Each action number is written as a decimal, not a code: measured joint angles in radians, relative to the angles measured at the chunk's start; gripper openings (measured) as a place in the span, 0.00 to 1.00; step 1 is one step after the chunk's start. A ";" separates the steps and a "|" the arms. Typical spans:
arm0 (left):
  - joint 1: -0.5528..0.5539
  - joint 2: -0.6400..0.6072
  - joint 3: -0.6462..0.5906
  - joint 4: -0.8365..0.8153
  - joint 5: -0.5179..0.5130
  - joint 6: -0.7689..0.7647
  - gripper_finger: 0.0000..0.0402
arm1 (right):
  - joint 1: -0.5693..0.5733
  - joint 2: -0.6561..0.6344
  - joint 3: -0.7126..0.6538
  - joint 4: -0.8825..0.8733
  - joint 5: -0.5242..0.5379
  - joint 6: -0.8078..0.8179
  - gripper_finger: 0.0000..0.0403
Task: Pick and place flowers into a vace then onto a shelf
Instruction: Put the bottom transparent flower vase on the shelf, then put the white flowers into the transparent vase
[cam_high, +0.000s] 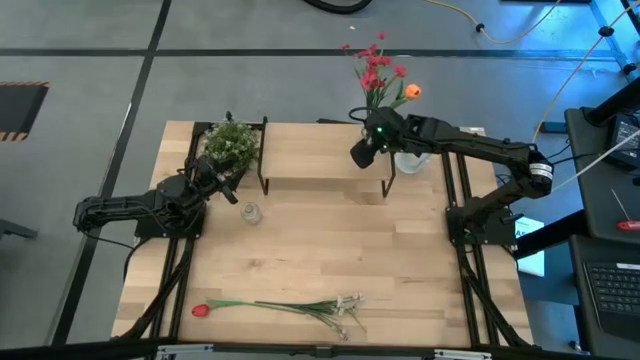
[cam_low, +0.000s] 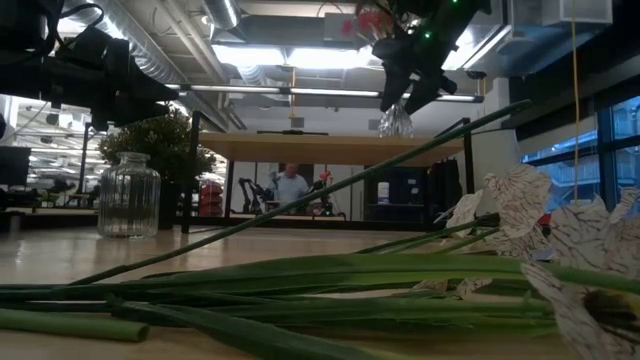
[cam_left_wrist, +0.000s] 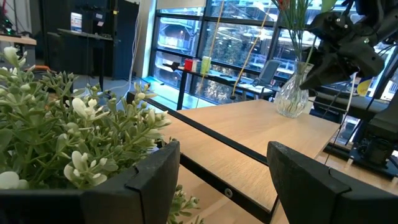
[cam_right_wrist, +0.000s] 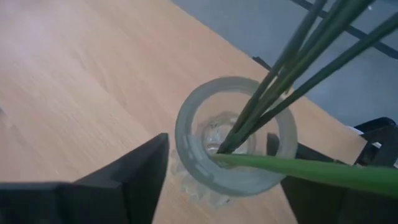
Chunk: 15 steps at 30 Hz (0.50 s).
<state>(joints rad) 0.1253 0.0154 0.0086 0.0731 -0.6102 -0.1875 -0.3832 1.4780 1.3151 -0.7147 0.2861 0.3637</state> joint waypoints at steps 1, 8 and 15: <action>0.000 0.000 0.000 0.000 0.000 0.000 0.59 | 0.000 0.000 0.000 -0.001 0.000 0.003 0.72; 0.000 0.000 0.000 0.000 0.000 0.000 0.59 | 0.000 0.000 0.007 -0.038 0.002 0.023 0.86; 0.000 0.000 0.000 0.000 0.000 0.000 0.59 | 0.000 -0.001 0.050 -0.124 0.005 0.025 0.88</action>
<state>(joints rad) 0.1253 0.0155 0.0082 0.0731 -0.6106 -0.1875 -0.3832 1.4773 1.3648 -0.8391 0.2913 0.3889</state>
